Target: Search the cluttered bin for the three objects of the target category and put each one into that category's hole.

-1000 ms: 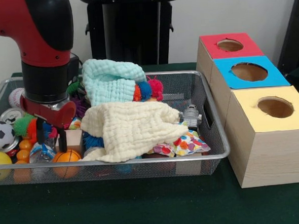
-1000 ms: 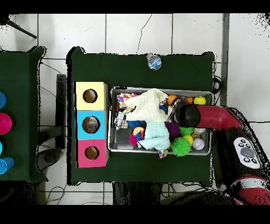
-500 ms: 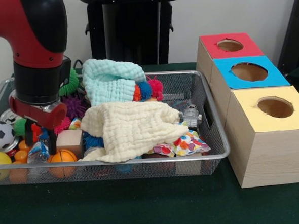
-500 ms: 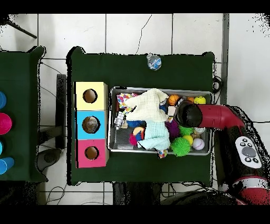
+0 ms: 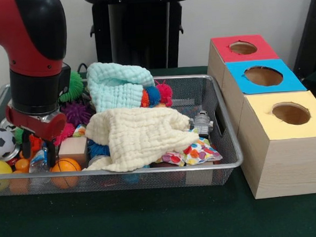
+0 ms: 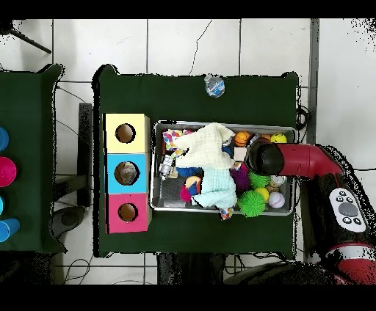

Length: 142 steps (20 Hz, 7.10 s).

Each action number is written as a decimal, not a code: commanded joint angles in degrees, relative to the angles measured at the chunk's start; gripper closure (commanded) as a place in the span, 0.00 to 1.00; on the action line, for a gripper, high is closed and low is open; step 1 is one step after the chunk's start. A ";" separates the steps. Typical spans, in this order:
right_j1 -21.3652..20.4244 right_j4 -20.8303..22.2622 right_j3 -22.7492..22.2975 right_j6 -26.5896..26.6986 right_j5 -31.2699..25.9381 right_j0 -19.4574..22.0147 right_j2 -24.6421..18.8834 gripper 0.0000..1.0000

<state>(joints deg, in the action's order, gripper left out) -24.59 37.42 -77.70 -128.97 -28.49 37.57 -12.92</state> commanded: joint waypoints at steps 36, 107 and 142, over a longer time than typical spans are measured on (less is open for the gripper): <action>-3.32 0.99 -3.53 7.92 -6.65 0.19 -9.25 1.00; 7.76 9.83 -0.85 5.55 7.16 3.54 -3.56 0.00; -6.77 2.38 -9.01 7.50 -1.22 3.98 -9.33 1.00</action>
<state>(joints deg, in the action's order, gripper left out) -25.80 42.42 -81.99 -128.87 -26.70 41.93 -17.46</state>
